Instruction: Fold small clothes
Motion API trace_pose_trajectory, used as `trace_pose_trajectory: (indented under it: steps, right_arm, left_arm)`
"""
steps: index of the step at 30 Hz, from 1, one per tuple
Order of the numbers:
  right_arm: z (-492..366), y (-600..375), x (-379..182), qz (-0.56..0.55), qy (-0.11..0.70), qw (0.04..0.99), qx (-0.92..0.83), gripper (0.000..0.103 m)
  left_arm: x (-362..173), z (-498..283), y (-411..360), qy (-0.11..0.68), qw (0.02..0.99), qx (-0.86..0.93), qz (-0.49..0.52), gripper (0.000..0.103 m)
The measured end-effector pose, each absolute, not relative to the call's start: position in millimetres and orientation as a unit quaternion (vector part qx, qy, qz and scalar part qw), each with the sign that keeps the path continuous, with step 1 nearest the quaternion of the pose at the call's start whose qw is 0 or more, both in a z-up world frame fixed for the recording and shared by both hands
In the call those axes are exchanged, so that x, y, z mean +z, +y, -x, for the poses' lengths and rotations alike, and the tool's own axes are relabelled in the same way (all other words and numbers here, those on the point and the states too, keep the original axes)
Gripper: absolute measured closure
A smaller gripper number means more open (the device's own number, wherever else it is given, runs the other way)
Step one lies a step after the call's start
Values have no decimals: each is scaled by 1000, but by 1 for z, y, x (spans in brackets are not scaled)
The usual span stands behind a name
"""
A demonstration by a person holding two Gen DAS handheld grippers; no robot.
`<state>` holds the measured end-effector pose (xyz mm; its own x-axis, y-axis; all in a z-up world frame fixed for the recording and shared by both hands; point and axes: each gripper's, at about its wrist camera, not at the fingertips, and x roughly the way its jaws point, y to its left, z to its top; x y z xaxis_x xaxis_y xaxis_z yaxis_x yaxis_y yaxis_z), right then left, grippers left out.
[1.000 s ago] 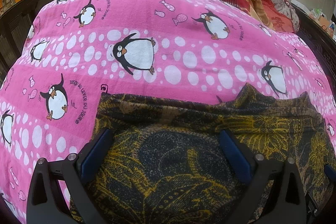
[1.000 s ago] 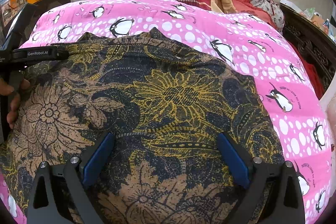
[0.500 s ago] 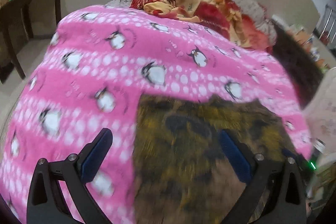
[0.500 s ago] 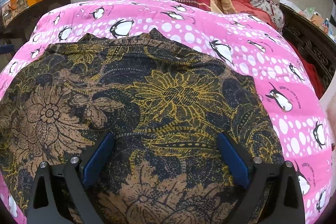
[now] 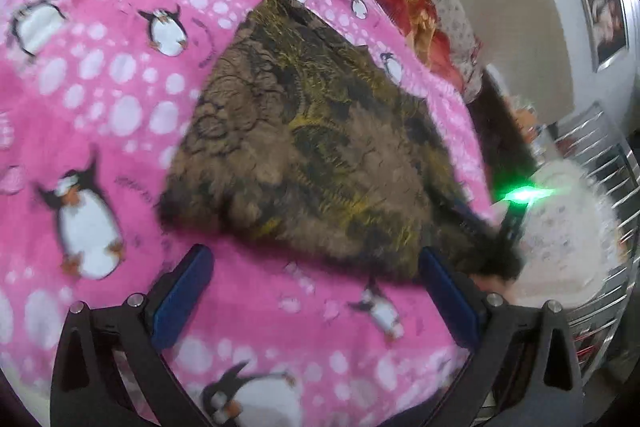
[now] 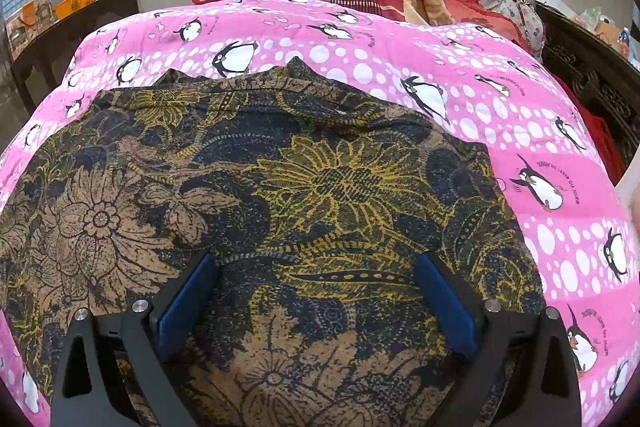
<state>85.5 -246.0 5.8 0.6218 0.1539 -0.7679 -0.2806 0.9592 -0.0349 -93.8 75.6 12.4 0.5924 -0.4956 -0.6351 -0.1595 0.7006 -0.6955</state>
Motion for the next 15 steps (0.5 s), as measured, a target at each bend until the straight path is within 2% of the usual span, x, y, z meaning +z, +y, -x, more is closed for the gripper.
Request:
trace_pose_trajectory:
  steps: [3, 9, 12, 15]
  right_arm:
    - [-85, -246, 6, 76, 418, 897, 121, 2]
    - [-85, -246, 6, 77, 417, 898, 122, 2]
    - [-85, -246, 6, 76, 417, 898, 122, 2]
    - [-85, -246, 5, 78, 416, 898, 121, 2]
  left_arm:
    - [5, 77, 82, 428, 784, -130, 430, 1]
    - [6, 68, 95, 382, 789, -98, 470, 1]
    - [16, 66, 80, 381, 823, -106, 408, 1]
    - [8, 66, 102, 351, 811, -75, 461, 1]
